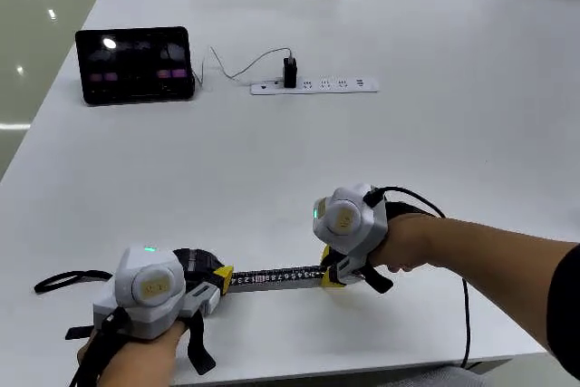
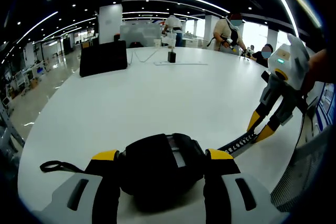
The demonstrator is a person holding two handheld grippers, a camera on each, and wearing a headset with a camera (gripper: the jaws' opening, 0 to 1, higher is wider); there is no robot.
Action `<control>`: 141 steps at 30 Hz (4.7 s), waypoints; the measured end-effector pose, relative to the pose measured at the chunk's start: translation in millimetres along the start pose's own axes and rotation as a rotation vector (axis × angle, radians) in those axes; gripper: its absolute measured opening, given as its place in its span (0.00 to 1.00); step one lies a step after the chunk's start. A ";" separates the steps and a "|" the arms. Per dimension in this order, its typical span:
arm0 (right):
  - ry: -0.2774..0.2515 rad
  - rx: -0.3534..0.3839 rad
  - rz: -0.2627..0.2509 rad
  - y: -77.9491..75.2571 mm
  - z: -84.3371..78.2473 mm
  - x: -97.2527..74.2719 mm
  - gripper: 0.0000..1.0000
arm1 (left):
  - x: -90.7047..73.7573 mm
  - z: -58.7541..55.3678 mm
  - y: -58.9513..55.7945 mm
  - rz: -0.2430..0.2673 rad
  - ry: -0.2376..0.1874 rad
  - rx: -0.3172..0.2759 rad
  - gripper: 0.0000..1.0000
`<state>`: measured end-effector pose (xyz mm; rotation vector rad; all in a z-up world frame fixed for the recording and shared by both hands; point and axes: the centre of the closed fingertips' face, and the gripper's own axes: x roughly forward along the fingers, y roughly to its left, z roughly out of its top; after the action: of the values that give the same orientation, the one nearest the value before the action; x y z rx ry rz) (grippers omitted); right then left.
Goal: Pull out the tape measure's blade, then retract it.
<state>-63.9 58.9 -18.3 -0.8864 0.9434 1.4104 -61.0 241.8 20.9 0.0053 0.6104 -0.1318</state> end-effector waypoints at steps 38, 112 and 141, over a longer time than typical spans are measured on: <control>-0.013 -0.013 0.008 0.1 12.5 6.0 0.10 | -0.5 -0.3 -1.0 0.001 0.002 0.003 0.60; -0.043 -0.012 0.022 4.2 36.9 15.4 0.10 | -0.5 -0.1 -1.0 -0.004 0.002 -0.004 0.59; -0.070 -0.018 0.026 5.1 47.9 20.4 0.10 | -1.2 0.6 0.7 -0.017 -0.006 -0.036 0.59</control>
<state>-69.6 111.0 -18.2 -0.8352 0.8934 1.4653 -61.5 242.6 22.0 -0.0352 0.6070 -0.1374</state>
